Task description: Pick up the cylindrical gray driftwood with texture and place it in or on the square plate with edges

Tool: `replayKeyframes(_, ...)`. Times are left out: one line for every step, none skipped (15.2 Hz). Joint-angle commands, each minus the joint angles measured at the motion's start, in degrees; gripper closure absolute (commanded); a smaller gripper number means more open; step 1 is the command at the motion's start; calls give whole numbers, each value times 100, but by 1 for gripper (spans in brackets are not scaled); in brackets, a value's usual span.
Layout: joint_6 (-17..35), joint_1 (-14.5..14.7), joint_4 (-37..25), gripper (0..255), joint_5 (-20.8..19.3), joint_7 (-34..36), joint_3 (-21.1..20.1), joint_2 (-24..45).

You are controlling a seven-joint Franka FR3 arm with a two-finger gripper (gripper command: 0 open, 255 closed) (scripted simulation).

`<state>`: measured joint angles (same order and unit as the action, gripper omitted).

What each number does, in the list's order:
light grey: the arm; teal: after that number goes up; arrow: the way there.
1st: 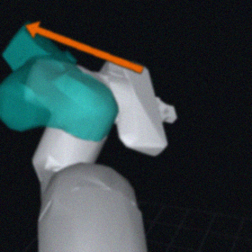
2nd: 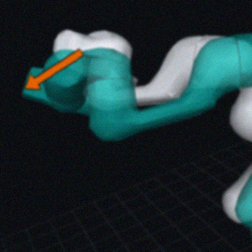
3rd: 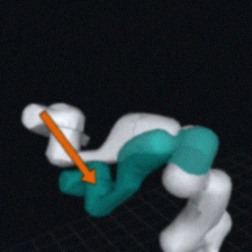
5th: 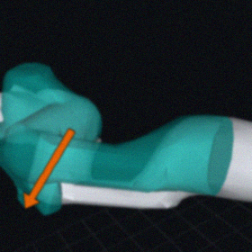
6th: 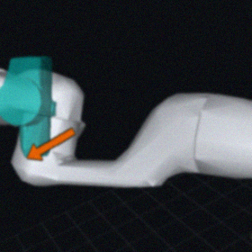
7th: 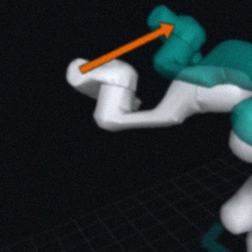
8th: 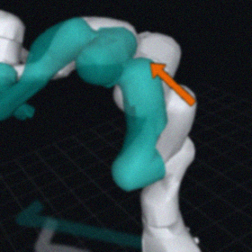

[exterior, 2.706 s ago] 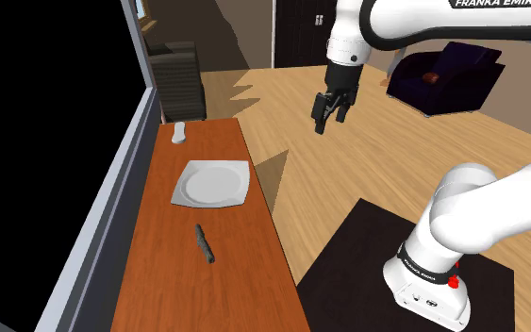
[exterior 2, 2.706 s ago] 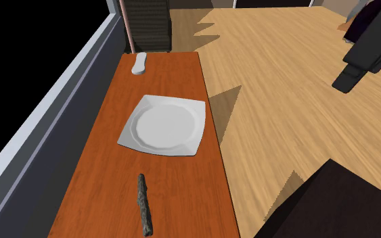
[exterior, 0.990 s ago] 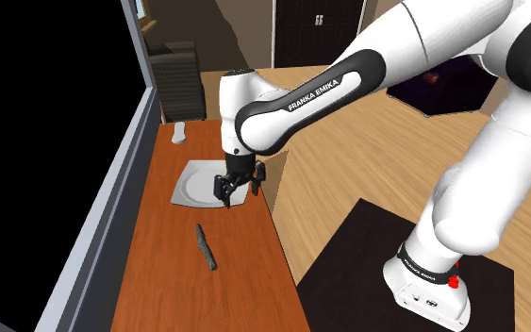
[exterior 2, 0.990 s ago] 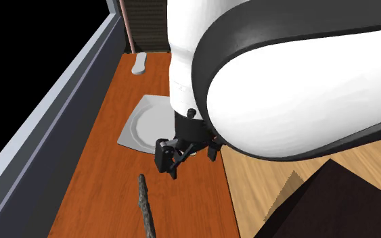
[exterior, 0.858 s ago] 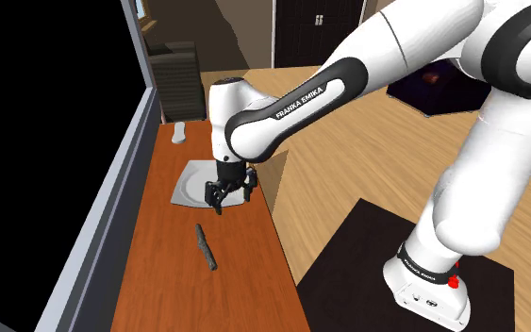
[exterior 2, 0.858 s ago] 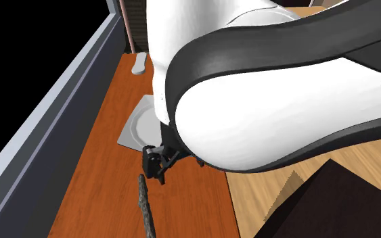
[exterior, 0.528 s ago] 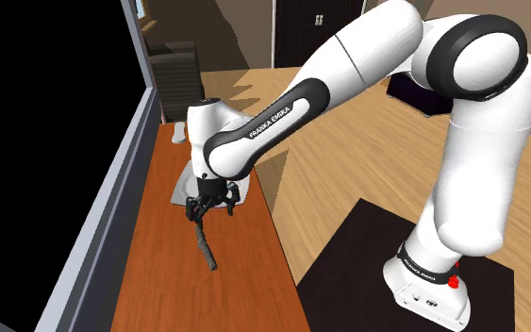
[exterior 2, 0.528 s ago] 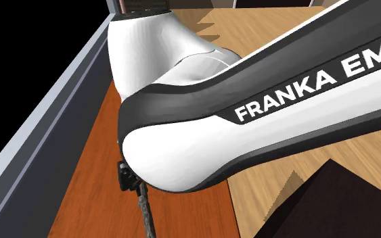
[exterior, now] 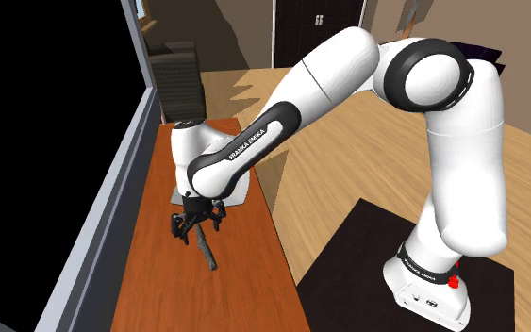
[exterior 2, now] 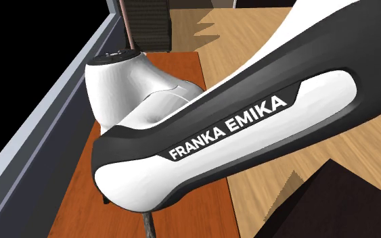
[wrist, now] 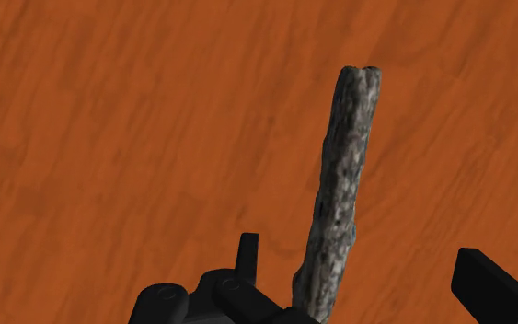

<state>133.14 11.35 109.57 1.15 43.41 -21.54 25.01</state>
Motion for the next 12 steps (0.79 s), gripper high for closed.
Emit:
replayKeyframes(139, 35, 29, 0, -37, 26, 19, 111)
replayKeyframes(199, 52, 38, 0, -54, 38, 28, 162)
replayKeyframes(292, 78, 50, 0, -82, 56, 44, 244)
replayKeyframes(293, 78, 51, 0, -82, 55, 44, 243)
replayKeyframes(293, 79, 50, 0, -82, 56, 45, 244)
replayKeyframes(292, 79, 50, 0, -82, 56, 45, 244)
replayKeyframes(292, 79, 50, 0, -82, 56, 45, 244)
replayKeyframes(292, 79, 50, 0, -82, 56, 45, 244)
replayKeyframes(292, 79, 50, 0, -82, 56, 45, 244)
replayKeyframes(292, 79, 50, 0, -82, 56, 45, 244)
replayKeyframes(292, 78, 50, 0, -82, 55, 44, 243)
replayKeyframes(292, 78, 50, 255, -82, 55, 44, 243)
